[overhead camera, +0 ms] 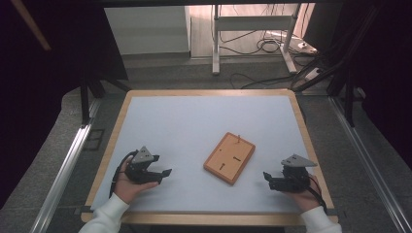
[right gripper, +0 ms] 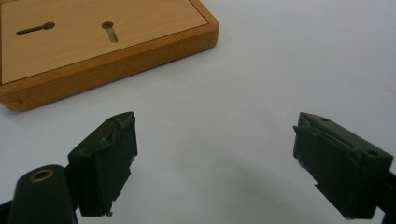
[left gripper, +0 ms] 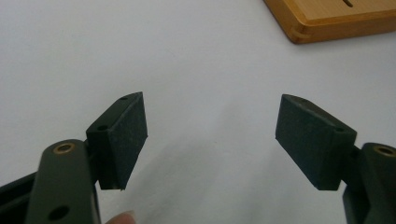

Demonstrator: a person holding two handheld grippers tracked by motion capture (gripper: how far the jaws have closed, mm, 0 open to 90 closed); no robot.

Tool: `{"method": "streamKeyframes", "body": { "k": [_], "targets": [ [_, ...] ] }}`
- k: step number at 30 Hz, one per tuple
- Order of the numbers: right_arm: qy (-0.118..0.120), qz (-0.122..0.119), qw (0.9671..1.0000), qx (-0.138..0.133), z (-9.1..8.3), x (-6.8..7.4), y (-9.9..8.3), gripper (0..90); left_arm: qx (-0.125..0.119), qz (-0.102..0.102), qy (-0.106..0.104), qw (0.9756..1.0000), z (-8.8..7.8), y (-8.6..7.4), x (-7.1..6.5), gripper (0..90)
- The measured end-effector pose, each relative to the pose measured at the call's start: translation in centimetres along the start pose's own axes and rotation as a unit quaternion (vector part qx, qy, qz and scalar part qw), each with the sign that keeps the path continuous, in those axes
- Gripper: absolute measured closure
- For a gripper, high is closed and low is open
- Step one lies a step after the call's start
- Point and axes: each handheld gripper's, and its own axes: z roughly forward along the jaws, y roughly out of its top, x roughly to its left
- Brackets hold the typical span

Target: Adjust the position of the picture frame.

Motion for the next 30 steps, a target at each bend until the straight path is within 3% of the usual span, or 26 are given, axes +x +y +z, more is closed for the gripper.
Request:
{"method": "streamKeyframes", "body": {
  "k": [30],
  "targets": [
    [0.005, -0.014, 0.9999, -0.006, -0.26, 0.62, 0.29, 16.3, 0.003, -0.002, 0.001, 1.0, 0.15, -0.01, 0.27, 24.8]
  ]
}}
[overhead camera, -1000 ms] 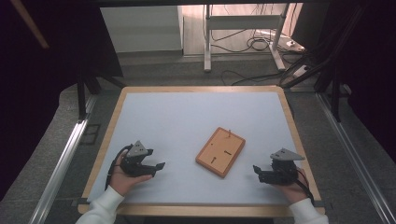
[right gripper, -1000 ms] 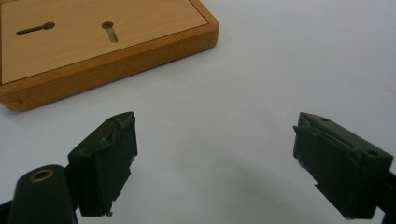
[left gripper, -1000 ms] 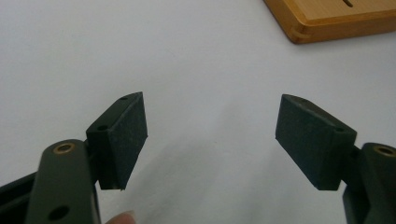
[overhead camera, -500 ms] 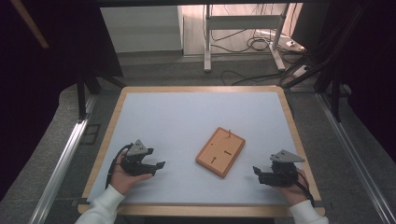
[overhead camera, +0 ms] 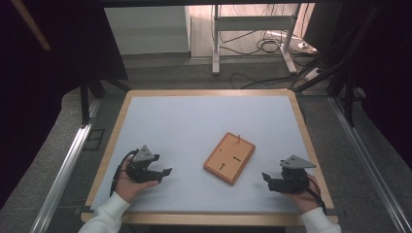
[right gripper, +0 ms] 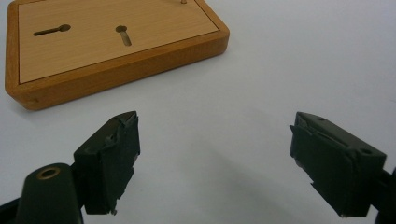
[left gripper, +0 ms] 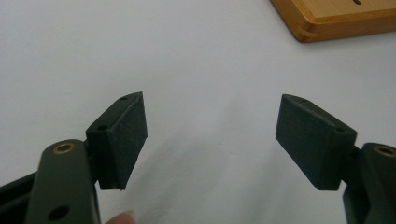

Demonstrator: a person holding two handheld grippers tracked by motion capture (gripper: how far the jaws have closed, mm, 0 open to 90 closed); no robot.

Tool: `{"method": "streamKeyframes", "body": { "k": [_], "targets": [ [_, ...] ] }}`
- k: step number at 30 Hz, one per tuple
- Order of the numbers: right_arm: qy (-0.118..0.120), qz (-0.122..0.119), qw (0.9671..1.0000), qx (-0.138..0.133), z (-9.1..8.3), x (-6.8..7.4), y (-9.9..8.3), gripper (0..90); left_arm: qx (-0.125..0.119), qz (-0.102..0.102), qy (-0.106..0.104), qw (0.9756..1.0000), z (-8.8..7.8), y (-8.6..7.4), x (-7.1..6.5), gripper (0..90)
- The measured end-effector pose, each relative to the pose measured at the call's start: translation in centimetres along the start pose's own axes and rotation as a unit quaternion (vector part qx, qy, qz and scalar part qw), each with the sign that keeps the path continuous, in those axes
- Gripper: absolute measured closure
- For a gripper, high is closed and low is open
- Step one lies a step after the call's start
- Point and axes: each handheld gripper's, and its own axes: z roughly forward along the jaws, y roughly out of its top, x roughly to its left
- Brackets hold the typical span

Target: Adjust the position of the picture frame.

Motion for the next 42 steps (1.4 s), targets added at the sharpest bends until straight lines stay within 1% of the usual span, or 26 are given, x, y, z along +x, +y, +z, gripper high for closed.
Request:
{"method": "streamKeyframes", "body": {
  "k": [4, 9, 13, 18, 21, 24, 26, 30, 32, 33, 34, 37, 39, 42],
  "targets": [
    [0.006, 0.002, 1.0, 0.002, 0.2, 0.1, 0.6, 16.7, 0.002, 0.0, 0.001, 1.0, 0.0, 0.0, 0.0, 24.8],
    [0.007, -0.002, 1.0, -0.006, 0.1, 0.3, 1.8, 17.9, 0.006, 0.002, -0.002, 1.0, 0.2, 0.0, 0.1, 24.7],
    [0.01, -0.006, 0.9998, -0.013, 0.2, 0.5, 2.8, 18.6, 0.004, -0.001, -0.001, 1.0, 0.1, -0.1, 0.0, 24.6],
    [0.011, -0.011, 0.9998, -0.012, 0.6, 0.9, 3.9, 18.9, 0.006, 0.0, 0.001, 1.0, 0.2, -0.1, 0.0, 24.6],
    [0.012, -0.011, 0.9998, -0.013, 0.8, 0.9, 4.5, 19.7, 0.008, 0.001, 0.0, 1.0, 0.3, -0.1, 0.0, 24.6],
    [0.014, -0.007, 0.9998, -0.009, 1.1, 0.8, 5.1, 21.7, 0.009, -0.001, -0.001, 1.0, 0.3, -0.1, 0.0, 24.6],
    [0.017, -0.006, 0.9998, -0.005, 1.4, 0.8, 5.6, 22.7, 0.009, -0.001, -0.001, 1.0, 0.4, -0.1, 0.0, 24.6],
    [0.022, -0.016, 0.9996, -0.003, 2.2, 1.1, 6.5, 24.9, 0.011, 0.003, 0.0, 0.9999, 0.4, -0.1, 0.0, 24.6],
    [0.024, -0.017, 0.9996, -0.001, 2.9, 1.2, 7.0, 25.7, 0.006, -0.003, 0.001, 1.0, 0.3, -0.1, 0.0, 24.5],
    [0.026, -0.016, 0.9995, 0.001, 3.2, 1.2, 7.2, 26.4, 0.009, 0.001, 0.0, 1.0, 0.3, -0.1, 0.1, 24.6],
    [0.027, -0.017, 0.9995, 0.002, 3.4, 1.3, 7.3, 27.1, 0.007, 0.0, 0.0, 1.0, 0.2, -0.1, 0.1, 24.5],
    [0.027, -0.021, 0.9994, 0.005, 4.4, 1.3, 7.8, 30.1, 0.008, 0.0, -0.001, 1.0, 0.3, -0.2, 0.1, 24.5],
    [0.029, -0.022, 0.9993, 0.005, 4.9, 1.4, 8.1, 33.7, 0.009, 0.0, -0.002, 1.0, 0.3, -0.1, 0.1, 24.5],
    [0.033, -0.018, 0.9993, 0.0, 5.8, 1.3, 8.5, 37.7, 0.009, 0.0, -0.001, 1.0, 0.3, -0.1, 0.1, 24.6]
  ]
}}
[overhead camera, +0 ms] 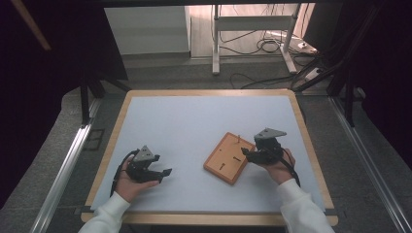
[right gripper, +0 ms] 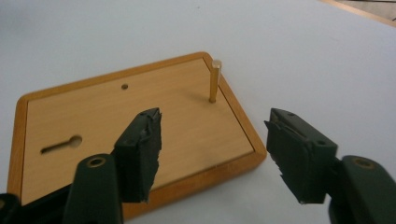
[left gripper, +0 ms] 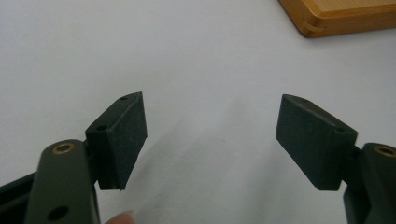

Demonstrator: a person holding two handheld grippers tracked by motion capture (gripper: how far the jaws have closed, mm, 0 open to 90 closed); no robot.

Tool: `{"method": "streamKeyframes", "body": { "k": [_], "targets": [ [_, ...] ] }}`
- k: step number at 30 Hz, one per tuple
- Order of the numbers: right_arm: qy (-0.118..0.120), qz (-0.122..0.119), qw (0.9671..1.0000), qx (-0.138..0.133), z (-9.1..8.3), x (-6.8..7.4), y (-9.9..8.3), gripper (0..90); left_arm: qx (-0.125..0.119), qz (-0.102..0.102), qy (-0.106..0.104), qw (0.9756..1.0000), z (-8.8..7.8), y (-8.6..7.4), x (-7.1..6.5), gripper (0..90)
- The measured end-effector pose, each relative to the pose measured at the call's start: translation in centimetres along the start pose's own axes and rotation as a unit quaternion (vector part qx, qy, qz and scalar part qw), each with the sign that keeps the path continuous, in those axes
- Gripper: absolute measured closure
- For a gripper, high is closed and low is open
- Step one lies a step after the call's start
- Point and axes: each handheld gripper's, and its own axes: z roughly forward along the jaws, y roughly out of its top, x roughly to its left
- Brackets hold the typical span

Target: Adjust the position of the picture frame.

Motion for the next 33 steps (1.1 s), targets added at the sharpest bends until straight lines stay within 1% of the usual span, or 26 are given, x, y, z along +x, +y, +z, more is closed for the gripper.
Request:
{"method": "streamKeyframes", "body": {
  "k": [2, 5, 8, 11, 13, 15, 18, 20, 24, 27, 30, 33],
  "targets": [
    [0.002, 0.004, 1.0, 0.0, 0.7, -0.2, 0.3, 39.9, 0.001, 0.0, 0.0, 1.0, 0.0, 0.0, 0.0, 24.5],
    [0.007, 0.001, 1.0, 0.003, 1.6, -0.2, 0.7, 42.4, 0.001, 0.0, 0.0, 1.0, 0.0, 0.0, -0.1, 24.5],
    [0.013, -0.003, 0.9998, 0.013, 2.8, -0.1, 1.2, 45.5, 0.001, 0.0, 0.0, 1.0, 0.0, 0.0, 0.0, 24.5],
    [0.012, -0.008, 0.9996, 0.023, 3.9, -0.1, 1.7, 49.0, 0.002, 0.001, 0.0, 1.0, 0.0, 0.0, 0.0, 24.5],
    [0.01, -0.002, 0.9995, 0.031, 4.5, -0.2, 2.0, 51.8, 0.001, 0.001, 0.0, 1.0, 0.0, 0.0, 0.0, 24.6],
    [0.015, 0.001, 0.9993, 0.035, 5.0, -0.4, 2.2, 55.0, 0.001, 0.0, 0.0, 1.0, 0.0, 0.0, 0.0, 24.6],
    [0.016, 0.005, 0.9993, 0.035, 5.7, -0.7, 2.2, 61.7, 0.002, 0.001, 0.0, 1.0, 0.0, 0.0, 0.0, 24.6],
    [0.017, 0.009, 0.9993, 0.032, 6.1, -0.9, 2.1, 66.4, 0.001, 0.001, 0.001, 1.0, 0.0, 0.0, 0.0, 24.6],
    [0.028, 0.001, 0.9993, 0.026, 6.6, -1.0, 2.0, 74.2, 0.002, 0.001, 0.001, 1.0, 0.1, 0.0, 0.0, 24.5],
    [0.029, -0.004, 0.9993, 0.021, 6.8, -0.9, 1.9, 81.7, 0.001, 0.001, 0.0, 1.0, 0.0, 0.0, 0.0, 24.6],
    [0.027, -0.009, 0.9994, 0.02, 7.0, -0.9, 1.8, 83.4, 0.001, 0.001, 0.001, 1.0, 0.0, 0.0, 0.0, 24.6],
    [0.032, -0.002, 0.9993, 0.019, 6.9, -1.1, 1.8, 83.9, 0.001, 0.001, 0.0, 1.0, 0.0, 0.0, 0.0, 24.6]
  ]
}}
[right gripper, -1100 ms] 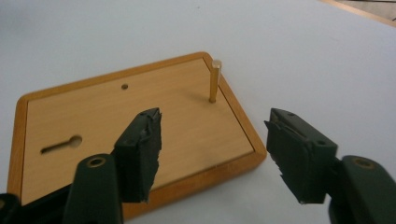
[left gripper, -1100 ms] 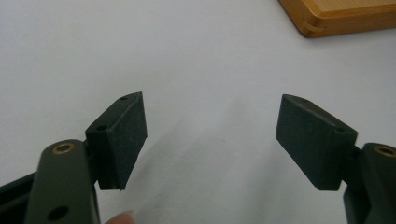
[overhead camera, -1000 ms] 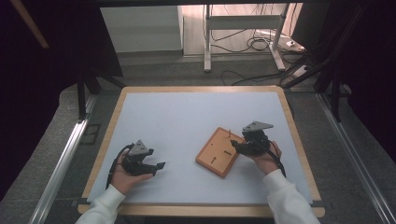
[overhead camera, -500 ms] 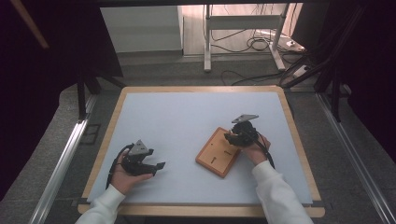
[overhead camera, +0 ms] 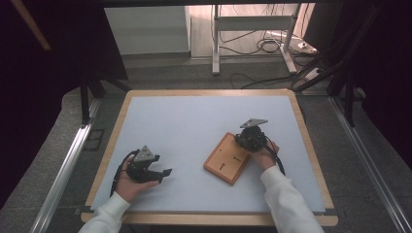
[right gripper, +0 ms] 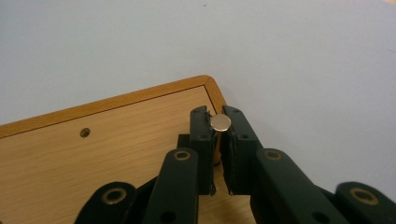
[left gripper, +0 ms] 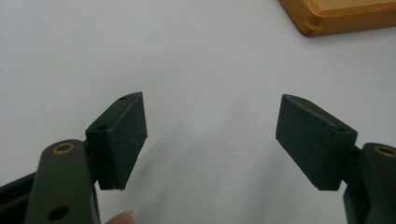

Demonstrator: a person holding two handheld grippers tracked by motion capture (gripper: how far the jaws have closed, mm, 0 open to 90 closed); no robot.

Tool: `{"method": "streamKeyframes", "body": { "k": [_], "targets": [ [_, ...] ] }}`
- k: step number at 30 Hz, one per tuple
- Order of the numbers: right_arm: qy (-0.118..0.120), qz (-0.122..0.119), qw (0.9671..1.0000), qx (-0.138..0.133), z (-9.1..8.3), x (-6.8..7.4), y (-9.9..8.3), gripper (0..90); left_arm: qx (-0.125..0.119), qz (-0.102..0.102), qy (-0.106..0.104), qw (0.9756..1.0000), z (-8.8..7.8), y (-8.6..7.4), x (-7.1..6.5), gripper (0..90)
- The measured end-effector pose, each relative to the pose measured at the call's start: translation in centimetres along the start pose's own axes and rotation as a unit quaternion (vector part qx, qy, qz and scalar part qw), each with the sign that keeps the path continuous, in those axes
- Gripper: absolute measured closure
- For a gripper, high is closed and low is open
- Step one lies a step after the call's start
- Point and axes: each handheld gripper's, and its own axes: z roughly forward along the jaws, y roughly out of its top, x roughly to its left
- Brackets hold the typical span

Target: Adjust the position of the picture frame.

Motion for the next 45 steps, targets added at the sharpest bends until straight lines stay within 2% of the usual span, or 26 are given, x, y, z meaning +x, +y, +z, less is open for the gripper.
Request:
{"method": "streamKeyframes", "body": {
  "k": [5, 10, 14, 17, 22, 29, 36, 41, 45],
  "targets": [
    [0.012, 0.013, 0.9998, -0.004, -0.1, -0.4, -0.1, 84.2, 0.0, 0.0, 0.0, 1.0, 0.0, 0.0, 0.1, 24.6],
    [0.009, 0.002, 0.9999, -0.008, -0.5, -0.1, 0.2, 84.3, -0.001, 0.0, 0.001, 1.0, 0.0, 0.0, 0.1, 24.6],
    [0.009, 0.003, 0.9999, -0.008, -0.8, -0.1, 0.2, 84.3, -0.002, -0.001, 0.001, 1.0, -0.1, 0.0, 0.1, 24.6],
    [0.016, 0.008, 0.9998, -0.009, -0.9, -0.1, 0.2, 84.3, -0.004, -0.004, 0.001, 1.0, -0.1, 0.0, 0.0, 24.6],
    [0.027, -0.003, 0.9996, -0.007, -1.1, 0.4, 0.5, 84.4, -0.003, -0.003, 0.001, 1.0, 0.0, 0.0, 0.1, 24.6],
    [0.045, -0.021, 0.9987, -0.011, -1.5, 1.9, 1.2, 84.4, -0.004, -0.005, 0.0, 1.0, -0.1, 0.0, 0.1, 24.6],
    [0.08, -0.034, 0.9958, -0.029, -1.8, 3.6, 2.1, 84.4, -0.006, -0.006, 0.002, 1.0, -0.2, 0.0, 0.2, 24.6],
    [0.098, -0.042, 0.994, -0.024, -1.2, 5.3, 2.4, 84.4, -0.006, -0.007, 0.004, 0.9999, -0.3, -0.1, 0.4, 24.6],
    [0.108, -0.058, 0.9924, -0.013, -0.3, 6.7, 2.5, 84.4, -0.004, -0.006, 0.004, 1.0, -0.2, -0.1, 0.4, 24.6]
  ]
}}
